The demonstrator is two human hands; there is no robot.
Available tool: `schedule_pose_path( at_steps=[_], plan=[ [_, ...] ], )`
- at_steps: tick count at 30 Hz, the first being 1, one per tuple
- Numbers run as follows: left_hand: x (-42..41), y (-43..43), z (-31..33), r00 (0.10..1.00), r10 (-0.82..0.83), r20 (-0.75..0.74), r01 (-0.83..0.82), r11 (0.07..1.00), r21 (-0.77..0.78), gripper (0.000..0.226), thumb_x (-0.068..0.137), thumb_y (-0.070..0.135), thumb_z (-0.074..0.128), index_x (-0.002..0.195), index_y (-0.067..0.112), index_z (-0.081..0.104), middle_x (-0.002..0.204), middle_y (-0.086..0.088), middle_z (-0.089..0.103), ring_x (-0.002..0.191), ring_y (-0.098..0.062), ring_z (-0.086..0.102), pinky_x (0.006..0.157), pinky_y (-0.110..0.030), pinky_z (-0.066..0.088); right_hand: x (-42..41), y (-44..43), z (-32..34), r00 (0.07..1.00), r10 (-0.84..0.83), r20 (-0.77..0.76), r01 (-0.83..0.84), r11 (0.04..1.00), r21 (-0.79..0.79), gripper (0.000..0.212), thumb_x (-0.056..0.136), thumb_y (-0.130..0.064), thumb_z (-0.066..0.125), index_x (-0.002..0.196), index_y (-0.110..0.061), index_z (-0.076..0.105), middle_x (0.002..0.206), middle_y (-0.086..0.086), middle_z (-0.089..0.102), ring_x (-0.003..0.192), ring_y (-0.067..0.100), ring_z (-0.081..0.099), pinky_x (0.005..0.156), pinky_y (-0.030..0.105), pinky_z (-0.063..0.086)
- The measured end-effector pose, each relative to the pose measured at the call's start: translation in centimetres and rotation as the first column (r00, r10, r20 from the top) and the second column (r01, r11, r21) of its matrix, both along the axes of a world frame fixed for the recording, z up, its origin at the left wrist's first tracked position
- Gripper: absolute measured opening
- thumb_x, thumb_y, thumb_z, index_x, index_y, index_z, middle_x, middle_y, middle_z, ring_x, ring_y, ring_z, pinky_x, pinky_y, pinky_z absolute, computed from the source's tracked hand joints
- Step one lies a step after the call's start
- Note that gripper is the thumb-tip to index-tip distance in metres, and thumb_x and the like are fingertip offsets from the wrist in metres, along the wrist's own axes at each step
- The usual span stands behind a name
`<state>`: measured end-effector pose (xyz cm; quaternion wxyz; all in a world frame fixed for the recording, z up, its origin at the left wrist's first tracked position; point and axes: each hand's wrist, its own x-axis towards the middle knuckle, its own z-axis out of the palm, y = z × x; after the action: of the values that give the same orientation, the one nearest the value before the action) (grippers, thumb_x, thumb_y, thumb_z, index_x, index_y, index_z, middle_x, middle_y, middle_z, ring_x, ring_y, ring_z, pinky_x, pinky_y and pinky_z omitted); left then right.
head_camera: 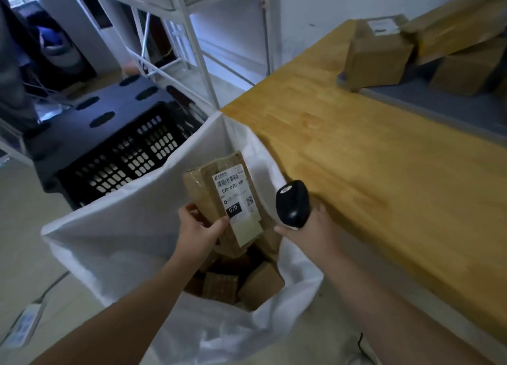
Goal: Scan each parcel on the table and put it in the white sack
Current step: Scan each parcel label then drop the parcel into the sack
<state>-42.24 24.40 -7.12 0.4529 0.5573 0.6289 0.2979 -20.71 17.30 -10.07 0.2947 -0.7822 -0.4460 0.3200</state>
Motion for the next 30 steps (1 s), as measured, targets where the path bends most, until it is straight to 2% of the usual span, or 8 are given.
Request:
schedule_pose_path(
  at_steps=[3, 6, 9, 12, 15, 17, 19, 30],
  plan=[
    [-2.6, 1.5, -3.4, 0.995, -0.041, -0.086, 0.030, 0.991, -0.127, 0.073, 0.077, 0.025, 0.080, 0.128, 0.013, 0.029, 0.118, 0.000, 0.050, 0.112, -0.021, 0.054, 0.073, -0.030, 0.053, -2.4, 1.1, -2.0, 0.974, -0.063, 0.216, 0.068, 0.998, -0.015, 0.081, 0.071, -0.049, 0.081, 0.133, -0.010, 0.047, 0.153, 0.009, 0.030, 0.129, 0.030, 0.046, 0.103, 0.045, 0.043],
    [-3.7, 2.9, -6.5, 0.927, -0.196, -0.319, 0.138, 0.971, -0.196, 0.082, 0.070, 0.035, 0.084, 0.129, 0.015, 0.031, 0.132, -0.007, 0.044, 0.119, -0.028, 0.051, 0.089, -0.044, 0.054, -3.4, 0.9, -3.8, 0.945, -0.113, 0.307, 0.126, 0.992, -0.024, 0.060, 0.080, -0.035, 0.076, 0.127, -0.010, 0.047, 0.139, 0.012, 0.046, 0.112, 0.030, 0.058, 0.089, 0.039, 0.051],
    [-3.7, 3.8, -8.5, 0.720, -0.364, -0.590, 0.324, 0.929, -0.177, 0.087, 0.071, 0.047, 0.079, 0.133, 0.014, 0.029, 0.133, -0.009, 0.041, 0.120, -0.031, 0.048, 0.095, -0.046, 0.047, -3.2, 0.9, -4.5, 0.945, -0.117, 0.305, 0.135, 0.990, -0.037, 0.037, 0.088, -0.018, 0.065, 0.120, -0.007, 0.049, 0.103, 0.010, 0.064, 0.090, 0.029, 0.064, 0.071, 0.035, 0.051],
    [-3.4, 4.6, -9.5, 0.440, -0.394, -0.807, 0.530, 0.839, -0.121, 0.082, 0.077, 0.055, 0.070, 0.135, 0.015, 0.029, 0.131, -0.009, 0.040, 0.119, -0.031, 0.045, 0.091, -0.042, 0.045, -2.6, 1.5, -3.7, 0.929, -0.331, 0.168, 0.303, 0.937, 0.171, 0.015, 0.085, -0.009, 0.063, 0.092, -0.014, 0.051, 0.075, -0.001, 0.053, 0.069, 0.021, 0.053, 0.062, 0.028, 0.038],
    [-3.2, 5.7, -10.3, 0.295, -0.346, -0.891, 0.623, 0.777, -0.095, 0.081, 0.078, 0.053, 0.069, 0.136, 0.016, 0.027, 0.131, -0.009, 0.039, 0.118, -0.030, 0.044, 0.089, -0.040, 0.046, -2.4, 1.8, -2.3, 0.858, -0.513, -0.021, 0.486, 0.798, 0.357, 0.031, 0.082, -0.002, 0.062, 0.072, -0.024, 0.044, 0.065, -0.008, 0.046, 0.060, 0.010, 0.046, 0.062, 0.025, 0.035],
    [-3.2, 6.1, -10.7, 0.219, -0.348, -0.912, 0.650, 0.749, -0.130, 0.083, 0.077, 0.050, 0.072, 0.138, 0.016, 0.026, 0.133, -0.010, 0.037, 0.121, -0.030, 0.042, 0.092, -0.041, 0.045, -2.9, 1.6, -2.0, 0.918, -0.387, 0.087, 0.350, 0.893, 0.284, 0.017, 0.084, -0.002, 0.060, 0.088, -0.016, 0.052, 0.075, -0.003, 0.053, 0.070, 0.017, 0.052, 0.064, 0.028, 0.039],
    [-3.2, 5.8, -11.3, 0.155, -0.362, -0.919, 0.666, 0.725, -0.173, 0.083, 0.078, 0.050, 0.072, 0.137, 0.016, 0.025, 0.133, -0.011, 0.036, 0.122, -0.031, 0.041, 0.093, -0.042, 0.044, -3.2, 1.3, -2.1, 0.926, -0.358, 0.119, 0.320, 0.913, 0.253, 0.028, 0.083, -0.001, 0.059, 0.109, -0.009, 0.053, 0.083, 0.000, 0.055, 0.076, 0.022, 0.054, 0.065, 0.030, 0.041],
    [-1.0, 3.8, -8.5, 0.300, -0.425, -0.854, 0.743, 0.666, -0.071, 0.064, 0.086, 0.048, 0.064, 0.132, 0.015, 0.033, 0.127, -0.010, 0.042, 0.118, -0.030, 0.044, 0.088, -0.039, 0.044, -2.8, 0.4, -1.1, 0.937, -0.257, 0.236, 0.245, 0.966, 0.081, 0.043, 0.083, -0.006, 0.058, 0.125, -0.010, 0.047, 0.095, 0.007, 0.061, 0.085, 0.031, 0.059, 0.067, 0.034, 0.046]
  ],
)
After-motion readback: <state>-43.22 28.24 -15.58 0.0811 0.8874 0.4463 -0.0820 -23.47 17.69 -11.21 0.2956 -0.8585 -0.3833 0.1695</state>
